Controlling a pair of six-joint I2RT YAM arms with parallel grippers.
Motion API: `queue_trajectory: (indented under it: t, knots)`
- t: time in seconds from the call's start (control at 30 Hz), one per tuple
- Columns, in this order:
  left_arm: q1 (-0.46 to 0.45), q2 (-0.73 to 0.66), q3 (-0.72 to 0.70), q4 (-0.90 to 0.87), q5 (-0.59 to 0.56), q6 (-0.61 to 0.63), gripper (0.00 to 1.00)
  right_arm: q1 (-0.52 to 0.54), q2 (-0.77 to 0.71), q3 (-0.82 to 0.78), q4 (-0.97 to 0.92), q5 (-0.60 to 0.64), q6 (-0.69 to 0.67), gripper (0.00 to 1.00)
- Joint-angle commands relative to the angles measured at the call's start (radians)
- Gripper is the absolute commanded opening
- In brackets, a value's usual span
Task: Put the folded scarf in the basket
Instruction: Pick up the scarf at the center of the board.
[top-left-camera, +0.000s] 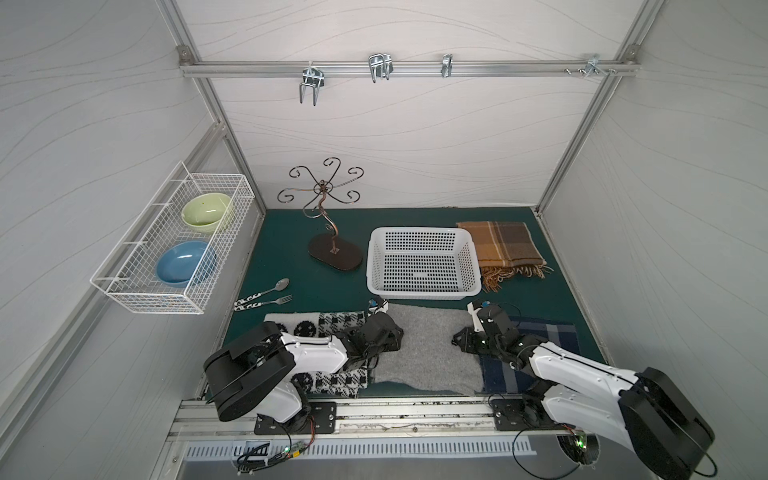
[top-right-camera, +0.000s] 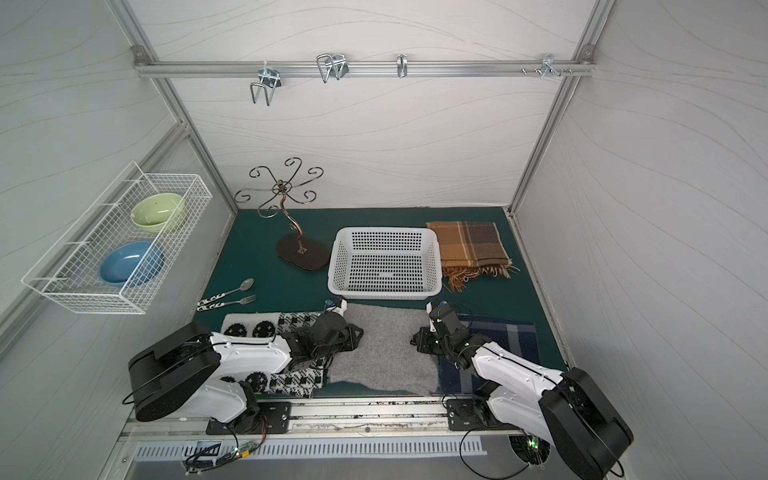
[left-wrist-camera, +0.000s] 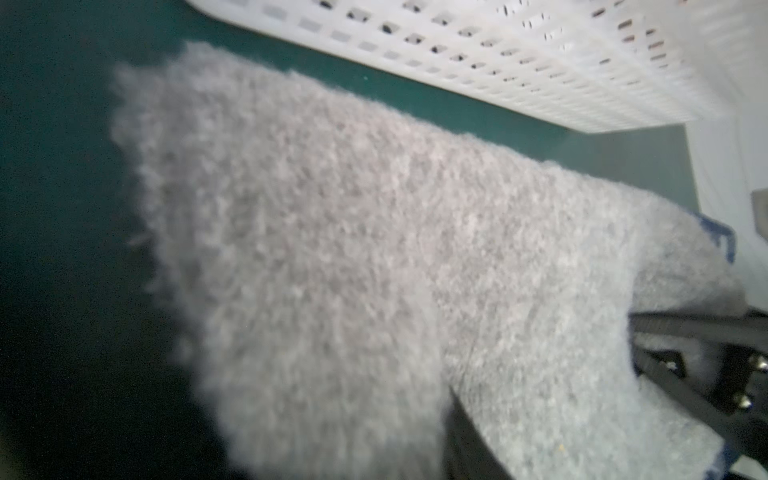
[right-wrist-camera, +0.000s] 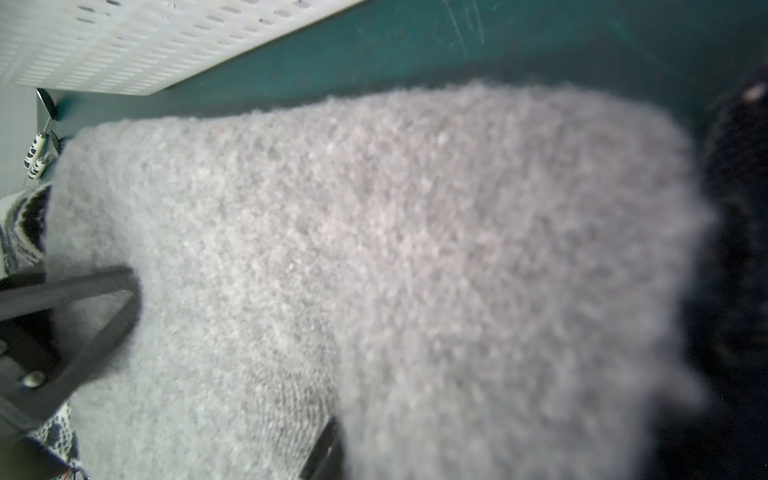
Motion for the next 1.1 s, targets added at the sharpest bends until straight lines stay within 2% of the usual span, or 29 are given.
queue_trajectory:
  t: [0.0, 0.2, 0.53, 0.73, 0.93, 1.0, 1.07]
  knots:
    - [-0.007, -0.011, -0.005, -0.121, 0.091, 0.017, 0.02, 0.018, 0.033, -0.025, -0.059, -0.014, 0.000, 0.06]
    - [-0.008, -0.146, 0.032, -0.257, 0.056, 0.053, 0.00, 0.034, -0.046, 0.012, -0.123, -0.015, -0.016, 0.00]
    - [-0.034, -0.410, 0.111, -0.456, 0.032, 0.065, 0.00, 0.108, -0.265, 0.182, -0.409, 0.032, -0.052, 0.00]
    - [-0.050, -0.563, 0.225, -0.598, 0.004, 0.091, 0.00, 0.139, -0.347, 0.316, -0.543, 0.050, -0.072, 0.00]
    - [-0.050, -0.545, 0.422, -0.720, -0.065, 0.177, 0.00, 0.127, -0.300, 0.553, -0.619, 0.049, -0.160, 0.00]
    - [-0.043, -0.492, 0.522, -0.766, -0.089, 0.221, 0.00, 0.081, -0.247, 0.658, -0.645, 0.030, -0.211, 0.00]
    - [-0.009, -0.430, 0.611, -0.778, -0.052, 0.255, 0.00, -0.001, -0.176, 0.743, -0.666, -0.041, -0.253, 0.00]
